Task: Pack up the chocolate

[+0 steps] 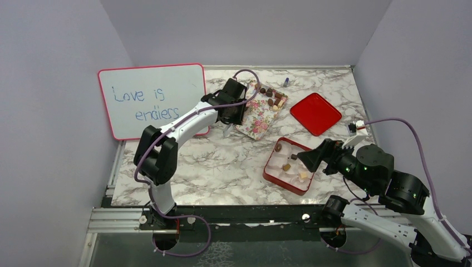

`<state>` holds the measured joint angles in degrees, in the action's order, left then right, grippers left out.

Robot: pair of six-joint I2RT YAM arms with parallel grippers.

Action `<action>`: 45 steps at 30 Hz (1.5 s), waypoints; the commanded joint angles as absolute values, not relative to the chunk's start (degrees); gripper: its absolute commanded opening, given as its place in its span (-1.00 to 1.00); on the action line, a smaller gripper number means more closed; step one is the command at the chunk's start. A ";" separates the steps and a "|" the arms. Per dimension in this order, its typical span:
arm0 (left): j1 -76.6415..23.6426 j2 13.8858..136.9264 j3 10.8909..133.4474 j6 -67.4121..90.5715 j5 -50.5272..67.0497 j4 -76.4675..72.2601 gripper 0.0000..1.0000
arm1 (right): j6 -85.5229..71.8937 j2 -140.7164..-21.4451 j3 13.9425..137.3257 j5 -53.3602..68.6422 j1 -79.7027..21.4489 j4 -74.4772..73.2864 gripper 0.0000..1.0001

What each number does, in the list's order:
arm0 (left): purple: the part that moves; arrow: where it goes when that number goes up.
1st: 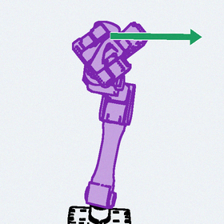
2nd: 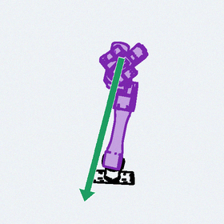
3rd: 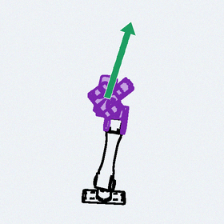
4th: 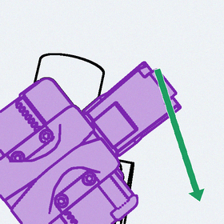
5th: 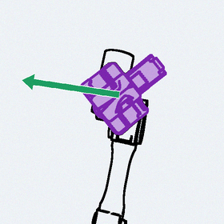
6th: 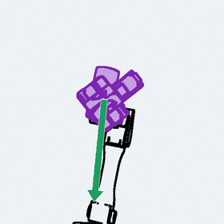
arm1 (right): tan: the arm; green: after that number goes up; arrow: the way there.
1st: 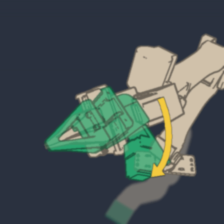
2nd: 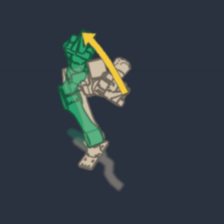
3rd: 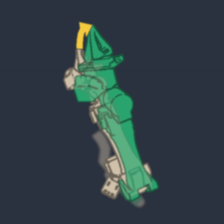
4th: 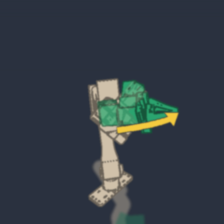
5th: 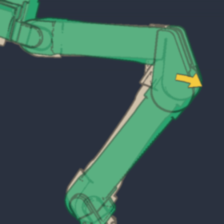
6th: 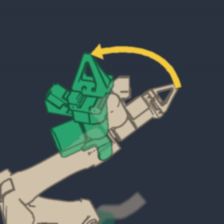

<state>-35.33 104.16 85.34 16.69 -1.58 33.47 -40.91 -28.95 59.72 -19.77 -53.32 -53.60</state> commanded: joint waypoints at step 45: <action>-59.68 85.38 73.54 16.28 8.97 37.22 -0.36 | -42.79 -27.28 65.48 -24.57 -53.72 -59.28 0.88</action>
<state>-59.40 83.50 73.03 17.30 9.89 38.70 -42.02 -27.33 63.75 -22.44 -53.32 -57.08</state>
